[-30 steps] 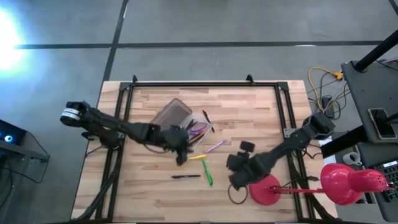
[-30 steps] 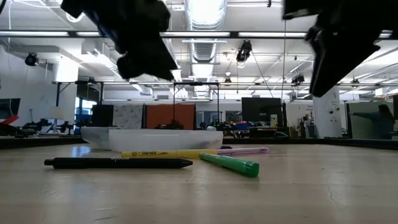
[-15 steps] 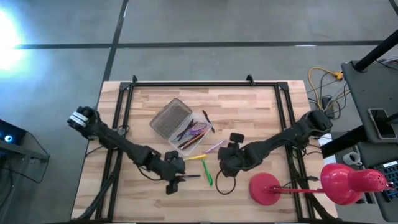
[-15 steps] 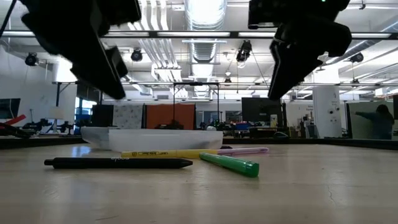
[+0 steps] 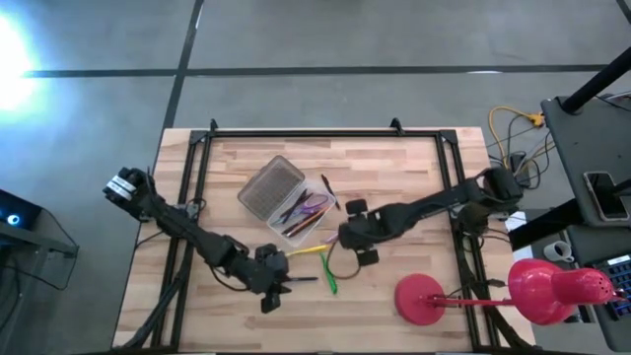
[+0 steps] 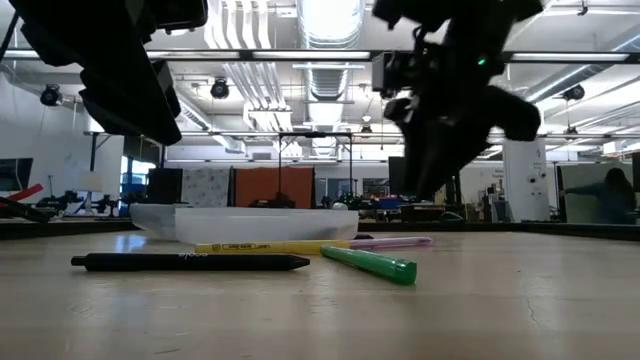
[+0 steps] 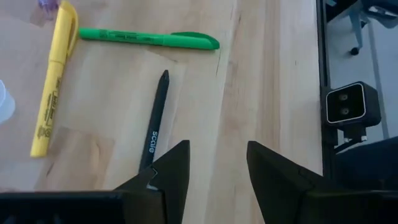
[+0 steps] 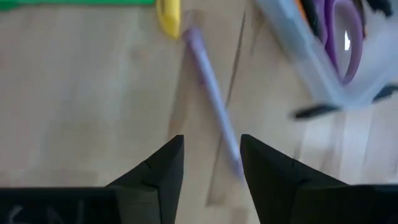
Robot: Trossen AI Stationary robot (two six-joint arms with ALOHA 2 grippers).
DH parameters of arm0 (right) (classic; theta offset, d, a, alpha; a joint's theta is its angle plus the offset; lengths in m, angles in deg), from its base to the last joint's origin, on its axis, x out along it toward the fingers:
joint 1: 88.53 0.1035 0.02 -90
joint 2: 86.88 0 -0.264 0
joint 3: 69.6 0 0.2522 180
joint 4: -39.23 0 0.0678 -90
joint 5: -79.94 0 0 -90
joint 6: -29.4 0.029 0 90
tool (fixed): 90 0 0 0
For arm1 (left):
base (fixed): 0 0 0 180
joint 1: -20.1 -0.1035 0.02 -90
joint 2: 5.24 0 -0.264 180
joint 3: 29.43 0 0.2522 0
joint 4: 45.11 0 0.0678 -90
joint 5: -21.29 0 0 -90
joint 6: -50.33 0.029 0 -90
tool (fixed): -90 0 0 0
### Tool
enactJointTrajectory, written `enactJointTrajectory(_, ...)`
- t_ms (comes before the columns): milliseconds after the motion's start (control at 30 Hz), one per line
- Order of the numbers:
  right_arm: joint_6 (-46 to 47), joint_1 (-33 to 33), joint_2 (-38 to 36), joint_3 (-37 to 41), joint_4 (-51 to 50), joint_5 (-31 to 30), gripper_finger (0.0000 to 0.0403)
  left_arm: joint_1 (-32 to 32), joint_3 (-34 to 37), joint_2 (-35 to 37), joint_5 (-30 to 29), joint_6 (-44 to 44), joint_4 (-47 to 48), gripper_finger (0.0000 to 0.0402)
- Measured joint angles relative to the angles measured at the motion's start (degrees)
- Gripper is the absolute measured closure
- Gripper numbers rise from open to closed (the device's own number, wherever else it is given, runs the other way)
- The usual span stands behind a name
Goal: Pick & place school supplies into a supply box
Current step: Put the violet pen into the transparent supply box
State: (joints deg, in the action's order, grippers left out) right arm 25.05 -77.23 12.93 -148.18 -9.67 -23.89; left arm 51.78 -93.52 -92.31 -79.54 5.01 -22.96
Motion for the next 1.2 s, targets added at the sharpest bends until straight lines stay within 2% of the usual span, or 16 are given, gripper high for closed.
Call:
enactJointTrajectory(167, -6.26, -4.03, 0.00, 2.14, 6.46, 4.07, 0.0268, 0.31, 0.58, 0.13, 0.02, -0.50, 0.35, 0.0258)
enactJointTrajectory(433, -9.13, -7.15, 2.63, 3.84, 8.15, 8.11, 0.0280, 0.28, 0.64, 1.32, -1.82, 0.12, 3.97, 0.0258)
enactJointTrajectory(600, -8.94, -7.22, 6.51, 2.02, 8.48, 8.47, 0.0280, 0.18, 2.00, 3.23, -3.21, 0.49, 4.90, 0.0258)
enactJointTrajectory(967, -9.11, -8.14, 8.96, 0.67, 8.30, 9.37, 0.0283, 0.18, 4.66, 6.10, -3.78, -1.31, 4.84, 0.0258)
enactJointTrajectory(1067, -8.99, -8.10, 10.62, 0.70, 7.45, 9.45, 0.0301, 0.18, 4.66, 6.10, -3.80, -1.31, 4.91, 0.0258)
enactJointTrajectory(1200, -6.06, -7.92, 11.85, 0.21, 6.39, 9.98, 0.0348, 0.18, 4.66, 6.10, -3.82, -1.33, 5.02, 0.0258)
